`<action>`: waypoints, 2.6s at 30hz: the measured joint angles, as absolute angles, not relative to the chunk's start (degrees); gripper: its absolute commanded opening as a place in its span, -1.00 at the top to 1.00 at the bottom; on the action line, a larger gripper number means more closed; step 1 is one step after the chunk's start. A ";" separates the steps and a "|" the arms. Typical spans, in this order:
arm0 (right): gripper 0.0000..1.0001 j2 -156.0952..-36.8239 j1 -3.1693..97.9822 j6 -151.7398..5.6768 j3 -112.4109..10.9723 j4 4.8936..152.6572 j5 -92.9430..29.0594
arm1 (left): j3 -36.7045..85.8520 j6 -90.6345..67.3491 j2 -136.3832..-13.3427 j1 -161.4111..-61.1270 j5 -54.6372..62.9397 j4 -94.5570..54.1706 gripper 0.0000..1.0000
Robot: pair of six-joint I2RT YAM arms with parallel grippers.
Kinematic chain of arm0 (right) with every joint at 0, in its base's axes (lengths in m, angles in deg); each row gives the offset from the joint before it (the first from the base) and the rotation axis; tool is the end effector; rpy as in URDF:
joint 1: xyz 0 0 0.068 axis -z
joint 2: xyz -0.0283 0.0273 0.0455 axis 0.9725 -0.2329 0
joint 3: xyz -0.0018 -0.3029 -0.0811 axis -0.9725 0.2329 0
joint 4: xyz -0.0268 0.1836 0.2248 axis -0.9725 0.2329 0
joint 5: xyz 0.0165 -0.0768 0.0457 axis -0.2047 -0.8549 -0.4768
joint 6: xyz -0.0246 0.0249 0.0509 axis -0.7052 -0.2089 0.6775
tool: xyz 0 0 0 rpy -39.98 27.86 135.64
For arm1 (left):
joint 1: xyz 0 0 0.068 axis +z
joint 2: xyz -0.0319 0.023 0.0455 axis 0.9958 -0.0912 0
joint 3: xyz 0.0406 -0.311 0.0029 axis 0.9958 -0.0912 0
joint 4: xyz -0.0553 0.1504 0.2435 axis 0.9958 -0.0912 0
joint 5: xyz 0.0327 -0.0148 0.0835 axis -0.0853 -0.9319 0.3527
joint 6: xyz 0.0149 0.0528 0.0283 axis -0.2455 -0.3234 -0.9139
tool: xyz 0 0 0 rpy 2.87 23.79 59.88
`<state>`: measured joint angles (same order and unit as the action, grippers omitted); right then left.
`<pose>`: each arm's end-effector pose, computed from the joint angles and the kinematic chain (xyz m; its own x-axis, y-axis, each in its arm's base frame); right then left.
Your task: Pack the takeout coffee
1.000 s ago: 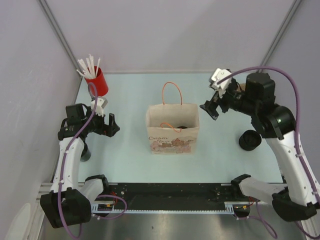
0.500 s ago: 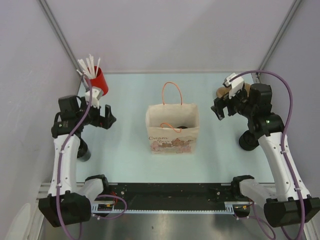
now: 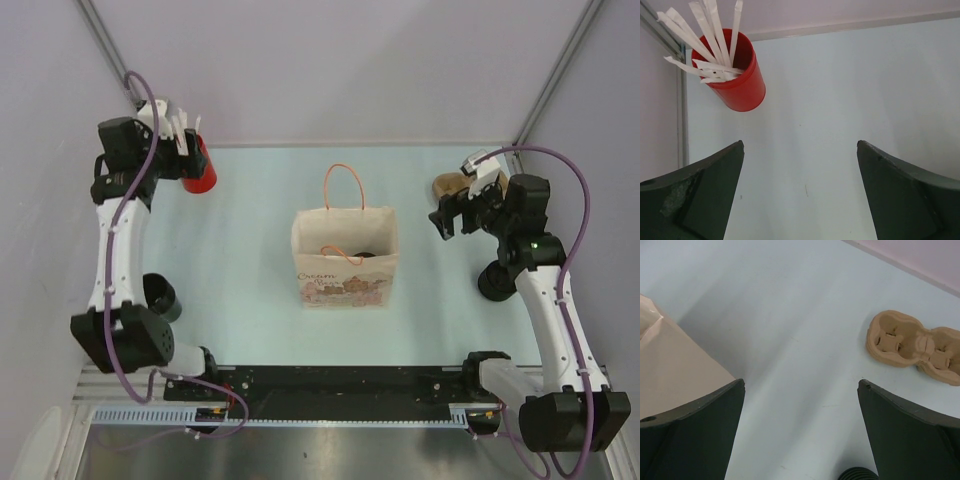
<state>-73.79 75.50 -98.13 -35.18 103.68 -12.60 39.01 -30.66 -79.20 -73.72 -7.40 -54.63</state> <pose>0.2399 0.0255 0.3956 -0.2482 -0.2840 -0.9261 -0.5360 0.8366 -0.1129 0.3363 0.0495 0.4565 -0.4030 0.0454 -0.9141 0.1737 0.9844 -0.0277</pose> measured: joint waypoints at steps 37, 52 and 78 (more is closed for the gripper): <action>-1.00 -75.82 70.34 -98.33 -33.96 101.93 -12.51 | 61.55 -21.79 -109.95 -70.73 3.46 -44.27 -0.99; -0.99 -76.44 66.34 -99.90 -33.96 101.86 -15.55 | 62.03 -17.31 -114.35 -68.32 1.60 -45.96 -0.99; -0.99 -78.62 66.93 -100.66 -33.96 101.86 -17.34 | 59.65 -8.68 -116.38 -62.77 -0.30 -38.50 -0.89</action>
